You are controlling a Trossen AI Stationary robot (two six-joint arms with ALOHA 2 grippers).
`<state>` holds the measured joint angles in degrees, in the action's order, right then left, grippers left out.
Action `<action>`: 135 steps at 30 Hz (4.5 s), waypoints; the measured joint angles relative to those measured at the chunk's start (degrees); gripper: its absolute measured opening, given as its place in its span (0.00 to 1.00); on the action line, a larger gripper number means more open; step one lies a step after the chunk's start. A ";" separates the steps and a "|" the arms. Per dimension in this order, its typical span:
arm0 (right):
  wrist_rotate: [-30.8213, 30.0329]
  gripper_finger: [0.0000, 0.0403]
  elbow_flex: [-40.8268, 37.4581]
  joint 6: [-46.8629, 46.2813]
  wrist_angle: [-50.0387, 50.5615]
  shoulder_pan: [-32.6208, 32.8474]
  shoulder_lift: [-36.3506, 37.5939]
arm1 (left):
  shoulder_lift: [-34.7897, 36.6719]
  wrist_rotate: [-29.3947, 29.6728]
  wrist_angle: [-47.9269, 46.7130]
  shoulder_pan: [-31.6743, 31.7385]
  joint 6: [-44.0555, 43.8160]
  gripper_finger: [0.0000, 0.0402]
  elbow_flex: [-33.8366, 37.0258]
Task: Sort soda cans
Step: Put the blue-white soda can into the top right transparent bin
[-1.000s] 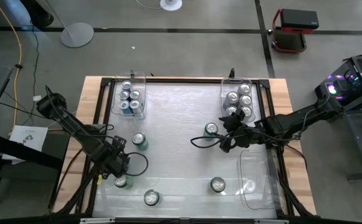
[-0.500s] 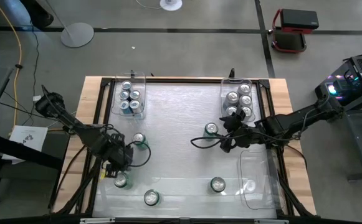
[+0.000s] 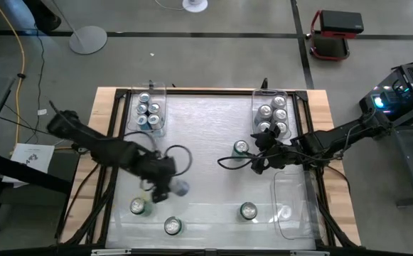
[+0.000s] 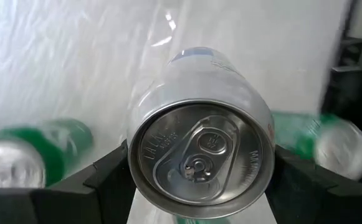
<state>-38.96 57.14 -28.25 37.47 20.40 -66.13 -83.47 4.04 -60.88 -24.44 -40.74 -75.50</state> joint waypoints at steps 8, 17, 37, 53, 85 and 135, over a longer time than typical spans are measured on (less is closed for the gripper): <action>0.68 0.81 0.00 -0.45 0.02 0.01 0.00 | -15.40 1.83 -3.60 9.41 2.58 0.68 -9.24; 1.91 0.81 0.00 -1.75 1.12 0.00 0.00 | -23.49 1.07 -5.56 14.88 7.32 0.69 -14.37; 2.39 0.81 0.02 -1.79 0.43 0.00 -1.32 | -24.69 0.27 -5.21 16.53 13.42 0.79 -14.53; 13.08 0.81 0.02 19.35 -43.13 -0.53 -22.10 | -5.59 13.29 -4.03 8.99 10.14 0.79 -11.77; 11.75 0.81 10.34 13.65 -36.70 -6.27 -38.61 | 6.25 3.60 47.97 14.14 37.28 0.79 30.97; 27.58 0.81 10.29 20.85 -53.18 -12.52 -45.07 | 8.53 25.31 30.82 -10.60 11.86 0.79 26.68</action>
<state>-11.38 67.44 -7.40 -15.70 7.88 -111.20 -74.94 29.35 -30.06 -35.04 -28.88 -48.82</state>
